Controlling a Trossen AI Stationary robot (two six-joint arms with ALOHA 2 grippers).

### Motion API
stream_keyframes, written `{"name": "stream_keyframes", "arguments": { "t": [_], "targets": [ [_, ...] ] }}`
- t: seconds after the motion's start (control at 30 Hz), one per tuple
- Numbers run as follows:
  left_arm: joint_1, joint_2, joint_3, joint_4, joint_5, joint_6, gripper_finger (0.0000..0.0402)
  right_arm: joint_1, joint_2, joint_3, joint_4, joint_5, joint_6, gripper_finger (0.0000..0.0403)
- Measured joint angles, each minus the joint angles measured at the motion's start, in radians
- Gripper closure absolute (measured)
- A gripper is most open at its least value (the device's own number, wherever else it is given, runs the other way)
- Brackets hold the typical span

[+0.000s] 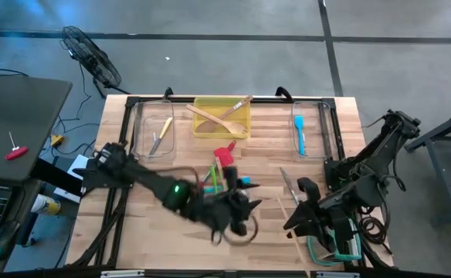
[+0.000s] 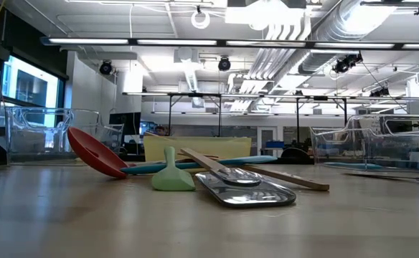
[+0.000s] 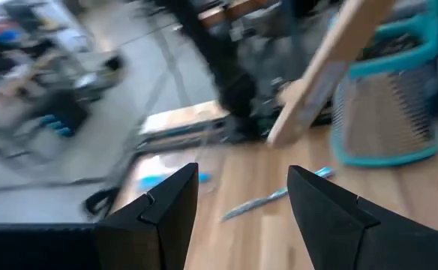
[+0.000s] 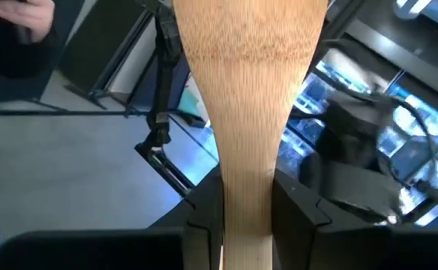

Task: Pick & Place Kitchen Items
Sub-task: Put the wooden serving spoon into the yellow bin

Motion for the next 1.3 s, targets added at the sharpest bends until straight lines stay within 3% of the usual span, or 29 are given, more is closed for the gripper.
{"name": "stream_keyframes", "arguments": {
  "t": [0.13,0.2,0.4,0.63,0.87,1.07,1.3],
  "targets": [
    [0.063,-0.013,-0.002,0.036,0.259,0.023,0.0202,-0.028,0.000,0.000,0.012,-0.005,-0.038,0.0331],
    [0.081,-0.014,-0.002,0.042,0.320,0.023,0.0202,-0.050,0.000,0.000,0.019,-0.003,-0.039,0.0331],
    [0.082,-0.014,-0.002,0.092,0.333,0.083,0.0202,-0.110,0.000,0.000,-0.019,-0.007,-0.001,0.0331],
    [0.091,-0.015,-0.002,0.128,0.389,0.159,0.0202,-0.148,0.000,0.000,-0.043,-0.082,0.018,0.0331],
    [0.140,-0.015,-0.002,0.124,0.513,0.180,0.0202,-0.181,0.000,0.000,-0.051,-0.156,0.021,0.0331],
    [0.181,-0.015,-0.002,0.122,0.692,0.153,0.0202,-0.209,0.000,0.000,-0.051,-0.204,0.022,0.0331],
    [0.188,-0.004,-0.003,0.127,0.694,0.140,0.0202,-0.210,0.000,0.000,-0.066,-0.210,0.021,0.0331]
  ]
}}
